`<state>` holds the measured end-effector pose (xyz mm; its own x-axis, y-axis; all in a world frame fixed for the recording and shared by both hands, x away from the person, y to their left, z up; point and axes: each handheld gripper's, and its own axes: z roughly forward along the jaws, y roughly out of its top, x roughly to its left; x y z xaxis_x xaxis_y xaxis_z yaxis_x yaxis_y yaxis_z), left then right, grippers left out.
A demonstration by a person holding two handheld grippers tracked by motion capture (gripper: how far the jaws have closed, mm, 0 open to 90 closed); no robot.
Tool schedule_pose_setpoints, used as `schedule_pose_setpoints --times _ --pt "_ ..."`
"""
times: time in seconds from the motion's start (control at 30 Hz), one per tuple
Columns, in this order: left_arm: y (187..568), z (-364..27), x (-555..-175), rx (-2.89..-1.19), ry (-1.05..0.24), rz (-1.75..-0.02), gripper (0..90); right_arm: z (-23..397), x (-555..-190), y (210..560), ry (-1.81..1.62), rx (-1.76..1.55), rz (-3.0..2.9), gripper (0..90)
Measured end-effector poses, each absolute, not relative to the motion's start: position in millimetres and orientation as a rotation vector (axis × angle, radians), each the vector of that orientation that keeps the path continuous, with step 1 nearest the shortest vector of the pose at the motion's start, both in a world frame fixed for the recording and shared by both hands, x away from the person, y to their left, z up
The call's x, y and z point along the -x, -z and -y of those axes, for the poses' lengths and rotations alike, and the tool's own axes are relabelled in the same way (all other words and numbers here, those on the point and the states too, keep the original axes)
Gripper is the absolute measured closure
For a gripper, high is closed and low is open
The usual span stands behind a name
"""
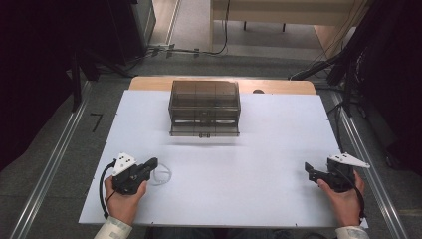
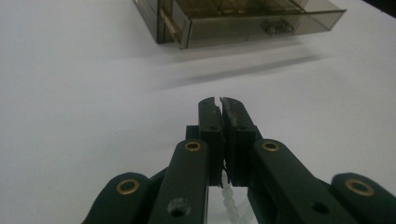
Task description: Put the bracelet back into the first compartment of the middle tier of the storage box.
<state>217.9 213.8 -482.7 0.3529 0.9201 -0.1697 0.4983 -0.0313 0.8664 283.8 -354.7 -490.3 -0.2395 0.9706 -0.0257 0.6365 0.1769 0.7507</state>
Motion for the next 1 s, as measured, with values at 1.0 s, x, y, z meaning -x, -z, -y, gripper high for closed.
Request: schedule_pose_setpoints --times 1.0 --pt "462.2 -207.3 -242.3 -1.541 -0.562 -1.236 88.3 353.9 -285.3 492.2 -0.850 -1.515 -1.958 14.8"
